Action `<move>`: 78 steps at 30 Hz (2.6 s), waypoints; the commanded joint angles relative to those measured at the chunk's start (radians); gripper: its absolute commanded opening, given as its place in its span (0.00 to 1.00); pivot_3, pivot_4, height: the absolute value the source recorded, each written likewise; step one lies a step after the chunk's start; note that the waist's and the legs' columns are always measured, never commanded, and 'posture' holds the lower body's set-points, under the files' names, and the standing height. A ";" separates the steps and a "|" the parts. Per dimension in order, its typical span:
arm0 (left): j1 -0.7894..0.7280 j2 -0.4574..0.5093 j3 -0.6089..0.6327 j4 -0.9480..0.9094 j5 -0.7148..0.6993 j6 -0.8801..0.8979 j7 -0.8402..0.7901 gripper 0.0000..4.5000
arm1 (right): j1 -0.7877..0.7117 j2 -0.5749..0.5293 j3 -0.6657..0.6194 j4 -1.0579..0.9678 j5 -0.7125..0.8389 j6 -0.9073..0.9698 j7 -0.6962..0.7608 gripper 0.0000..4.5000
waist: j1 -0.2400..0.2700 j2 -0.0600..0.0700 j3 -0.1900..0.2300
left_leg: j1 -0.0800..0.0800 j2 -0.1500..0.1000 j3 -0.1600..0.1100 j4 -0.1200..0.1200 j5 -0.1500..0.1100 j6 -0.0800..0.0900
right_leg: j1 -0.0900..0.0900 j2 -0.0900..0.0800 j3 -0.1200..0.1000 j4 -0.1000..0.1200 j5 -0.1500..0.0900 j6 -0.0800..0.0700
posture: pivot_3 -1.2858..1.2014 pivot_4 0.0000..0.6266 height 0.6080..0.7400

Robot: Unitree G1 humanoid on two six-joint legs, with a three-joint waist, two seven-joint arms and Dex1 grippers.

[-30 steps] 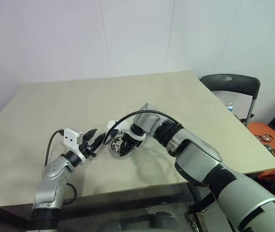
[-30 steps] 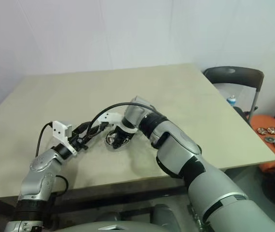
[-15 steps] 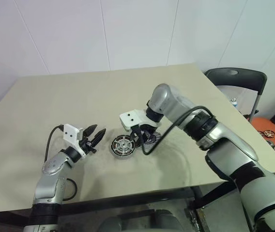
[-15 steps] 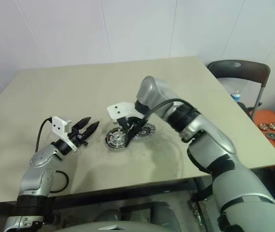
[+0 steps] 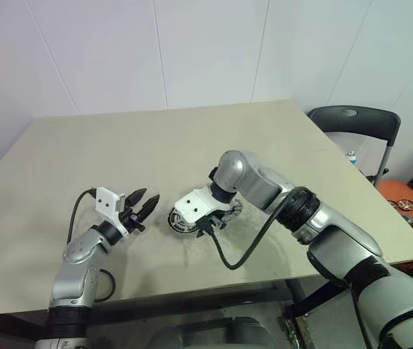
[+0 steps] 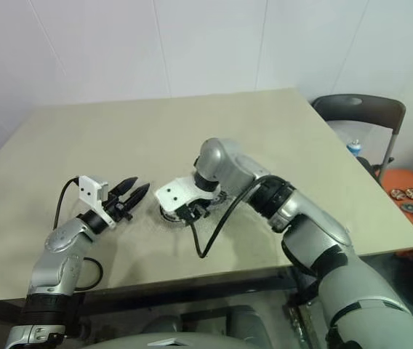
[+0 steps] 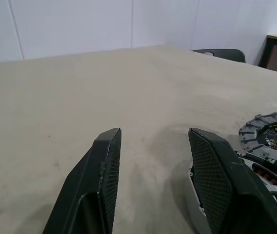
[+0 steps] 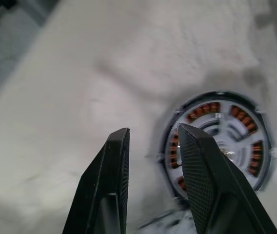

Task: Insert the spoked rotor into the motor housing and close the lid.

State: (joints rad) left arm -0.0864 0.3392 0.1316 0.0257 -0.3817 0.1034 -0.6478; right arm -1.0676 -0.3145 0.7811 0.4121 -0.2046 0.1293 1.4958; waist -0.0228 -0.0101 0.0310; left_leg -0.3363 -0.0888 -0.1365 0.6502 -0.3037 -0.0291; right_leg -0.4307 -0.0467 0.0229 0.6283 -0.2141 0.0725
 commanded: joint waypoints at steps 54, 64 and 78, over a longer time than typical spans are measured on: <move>-0.140 0.060 0.019 0.081 -0.009 0.010 -0.098 0.52 | 0.740 -0.126 -0.876 -0.371 0.653 0.784 -0.780 0.01 | 0.036 0.004 0.000 | -0.001 0.001 0.004 0.002 -0.003 0.006 | 0.007 0.000 0.002 -0.013 0.002 0.003 | 0.52 0.00 1.00; -0.120 0.077 0.035 0.025 -0.055 0.054 -0.115 0.52 | 0.744 -0.051 -0.759 -0.368 0.577 0.643 -0.820 0.01 | 0.035 0.004 0.000 | 0.000 0.002 0.004 0.002 -0.003 0.006 | 0.007 0.000 0.002 -0.012 0.002 0.003 | 0.52 0.00 1.00; -0.035 0.235 0.016 -0.087 -0.155 0.217 -0.322 0.52 | 0.740 -0.029 -0.729 -0.329 0.516 0.529 -0.855 0.01 | 0.035 0.005 0.000 | 0.000 0.001 0.004 0.002 -0.003 0.006 | 0.006 0.001 0.002 -0.012 0.002 0.003 | 0.52 0.00 1.00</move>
State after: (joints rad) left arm -0.1170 0.5580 0.1410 -0.0230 -0.5235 0.3265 -0.9393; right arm -0.3084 -0.3368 0.0571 0.0884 0.3176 0.6817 0.6431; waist 0.0117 -0.0055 0.0314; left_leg -0.3364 -0.0875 -0.1328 0.6517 -0.3066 -0.0231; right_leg -0.4242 -0.0453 0.0253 0.6158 -0.2122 0.0751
